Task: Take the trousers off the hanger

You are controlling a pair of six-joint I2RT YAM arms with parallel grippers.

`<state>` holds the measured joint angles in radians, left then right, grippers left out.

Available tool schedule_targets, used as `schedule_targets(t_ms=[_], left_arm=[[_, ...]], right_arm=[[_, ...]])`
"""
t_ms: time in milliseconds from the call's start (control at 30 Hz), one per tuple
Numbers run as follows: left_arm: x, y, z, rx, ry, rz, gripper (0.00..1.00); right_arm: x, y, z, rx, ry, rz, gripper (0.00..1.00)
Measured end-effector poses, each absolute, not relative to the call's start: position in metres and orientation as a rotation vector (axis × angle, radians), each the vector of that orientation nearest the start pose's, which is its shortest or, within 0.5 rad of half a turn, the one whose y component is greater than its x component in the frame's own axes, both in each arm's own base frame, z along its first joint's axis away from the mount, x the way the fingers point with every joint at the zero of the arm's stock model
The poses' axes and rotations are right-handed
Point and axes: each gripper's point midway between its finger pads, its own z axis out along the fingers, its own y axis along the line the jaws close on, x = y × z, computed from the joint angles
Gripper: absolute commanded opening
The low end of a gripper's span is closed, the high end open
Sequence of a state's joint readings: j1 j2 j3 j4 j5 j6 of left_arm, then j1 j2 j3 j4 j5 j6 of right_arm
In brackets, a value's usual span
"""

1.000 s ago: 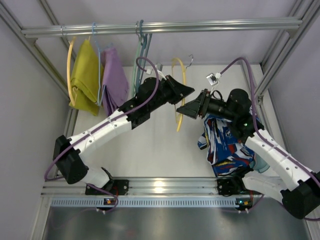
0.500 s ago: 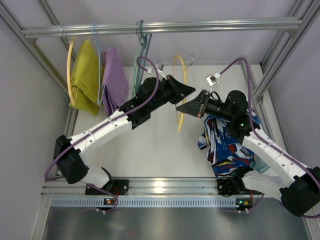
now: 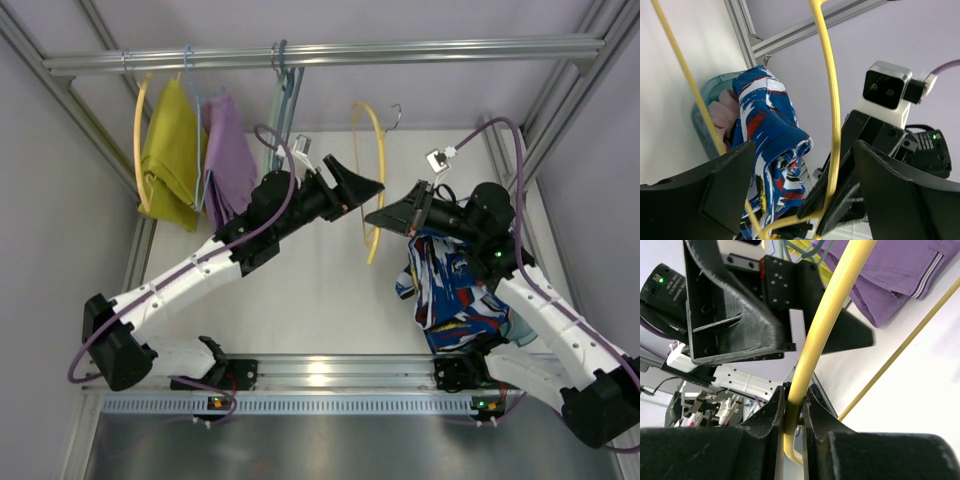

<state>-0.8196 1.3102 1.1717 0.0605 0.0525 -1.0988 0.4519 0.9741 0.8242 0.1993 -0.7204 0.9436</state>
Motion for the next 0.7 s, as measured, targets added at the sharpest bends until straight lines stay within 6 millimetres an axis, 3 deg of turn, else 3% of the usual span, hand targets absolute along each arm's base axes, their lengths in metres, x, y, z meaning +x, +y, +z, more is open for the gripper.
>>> schedule_targets(t_ms=[100, 200, 333, 533, 700], left_arm=[[0.262, -0.346, 0.354, -0.159, 1.851, -1.424, 0.97], [0.253, -0.333, 0.349, -0.091, 1.834, -1.384, 0.98], [0.247, -0.316, 0.362, 0.003, 1.767, -1.336, 0.98], [0.244, -0.281, 0.392, 0.094, 1.641, -1.291, 0.99], [0.225, -0.279, 0.402, 0.226, 1.595, -1.299, 0.99]], right_arm=[[0.216, 0.255, 0.335, -0.222, 1.792, 1.58, 0.0], [0.219, 0.245, 0.328, -0.203, 1.822, 1.543, 0.0], [0.22, 0.236, 0.318, -0.227, 1.892, 1.466, 0.0], [0.199, 0.222, 0.345, -0.395, 1.834, 1.328, 0.0], [0.186, 0.211, 0.366, -0.523, 1.688, 1.198, 0.0]])
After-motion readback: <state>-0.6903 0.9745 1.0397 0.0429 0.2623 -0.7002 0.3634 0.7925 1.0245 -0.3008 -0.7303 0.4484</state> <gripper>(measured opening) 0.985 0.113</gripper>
